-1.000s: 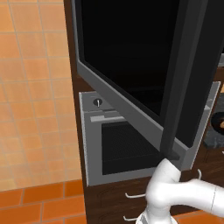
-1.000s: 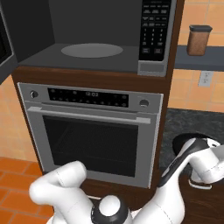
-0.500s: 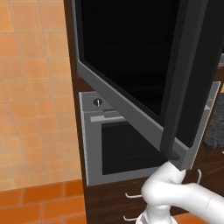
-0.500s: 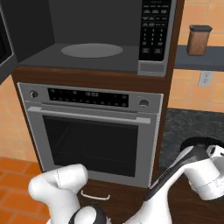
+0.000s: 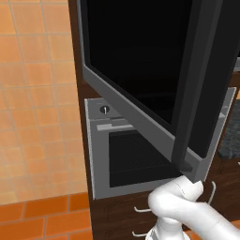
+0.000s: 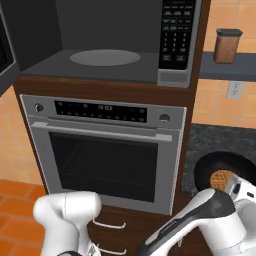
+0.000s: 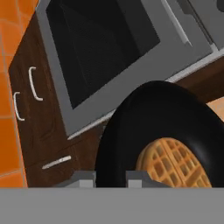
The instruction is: Open the microwave, place the bowl with waffle inside the microwave, then close the microwave door and turn it on.
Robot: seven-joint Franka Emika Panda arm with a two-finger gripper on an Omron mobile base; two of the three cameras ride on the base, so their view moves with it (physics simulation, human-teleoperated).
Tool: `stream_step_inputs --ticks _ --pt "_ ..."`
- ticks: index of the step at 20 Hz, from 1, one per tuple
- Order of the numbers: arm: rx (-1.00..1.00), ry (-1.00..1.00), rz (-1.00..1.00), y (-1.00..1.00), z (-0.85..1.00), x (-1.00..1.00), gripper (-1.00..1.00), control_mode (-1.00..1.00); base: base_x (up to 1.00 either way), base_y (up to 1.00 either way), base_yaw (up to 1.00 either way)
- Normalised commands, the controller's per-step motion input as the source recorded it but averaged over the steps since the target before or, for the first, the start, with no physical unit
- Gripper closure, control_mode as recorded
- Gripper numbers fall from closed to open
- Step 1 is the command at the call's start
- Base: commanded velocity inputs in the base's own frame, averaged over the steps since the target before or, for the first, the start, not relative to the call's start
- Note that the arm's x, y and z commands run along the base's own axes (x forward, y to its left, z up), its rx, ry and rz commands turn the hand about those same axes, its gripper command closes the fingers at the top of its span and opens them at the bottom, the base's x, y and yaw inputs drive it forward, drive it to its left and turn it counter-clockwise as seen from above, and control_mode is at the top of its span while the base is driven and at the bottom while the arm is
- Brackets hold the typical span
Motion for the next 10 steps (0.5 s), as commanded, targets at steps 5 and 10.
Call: stream_step_inputs --ticks 5,10 --pt "-0.05 -0.05 0.23 0.83 0.33 -0.43 1.0 -1.0 0.0 0.0 0.0" --pt "-0.01 -0.2 0.15 0.67 0.64 -0.31 1.0 -1.0 0.0 0.0 0.0"
